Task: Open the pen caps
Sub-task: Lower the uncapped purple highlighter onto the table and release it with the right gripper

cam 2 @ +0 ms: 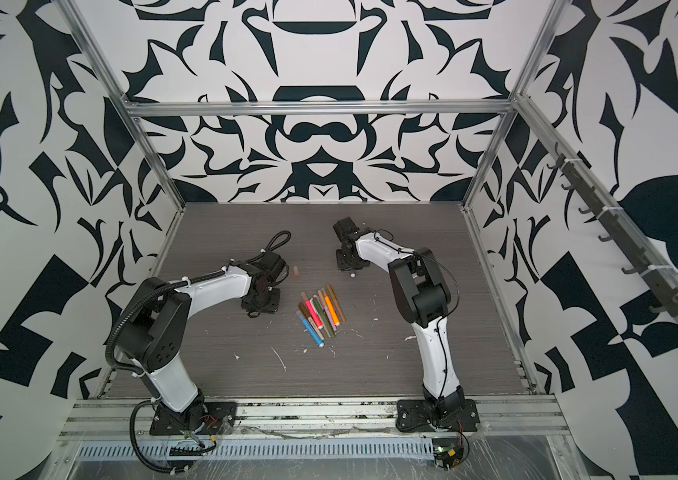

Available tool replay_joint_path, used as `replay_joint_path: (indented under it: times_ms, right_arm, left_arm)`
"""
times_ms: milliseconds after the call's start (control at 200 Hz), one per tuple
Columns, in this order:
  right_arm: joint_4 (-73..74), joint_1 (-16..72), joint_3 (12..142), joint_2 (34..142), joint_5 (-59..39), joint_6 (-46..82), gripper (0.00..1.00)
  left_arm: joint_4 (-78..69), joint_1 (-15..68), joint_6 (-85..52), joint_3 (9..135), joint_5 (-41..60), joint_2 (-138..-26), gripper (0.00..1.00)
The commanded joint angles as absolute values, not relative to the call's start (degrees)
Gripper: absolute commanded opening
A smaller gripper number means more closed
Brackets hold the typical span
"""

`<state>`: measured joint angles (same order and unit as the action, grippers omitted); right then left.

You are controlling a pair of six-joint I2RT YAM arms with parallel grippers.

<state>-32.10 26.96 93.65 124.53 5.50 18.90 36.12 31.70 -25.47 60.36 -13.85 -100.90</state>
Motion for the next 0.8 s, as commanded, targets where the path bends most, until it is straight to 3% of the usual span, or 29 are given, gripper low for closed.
replay_joint_path:
  times_ms: [0, 125, 490, 795]
  right_arm:
    - [-32.9, 26.7, 95.7, 124.5, 5.4, 18.7, 0.07]
    - [-32.8, 26.7, 95.6, 124.7, 5.2, 18.9, 0.11]
    - [-32.3, 26.7, 94.6, 124.5, 5.1, 19.0, 0.33]
    - [-31.7, 26.7, 92.4, 121.3, 4.8, 18.4, 0.42]
  left_arm:
    - [38.9, 32.0, -25.8, 60.8, -15.1, -102.9, 0.40]
    - [39.0, 32.4, -25.9, 60.8, -15.4, -102.7, 0.40]
    - [39.9, 33.1, -26.1, 61.6, -16.4, -102.5, 0.44]
    - [40.5, 33.6, -27.0, 62.3, -15.7, -102.6, 0.49]
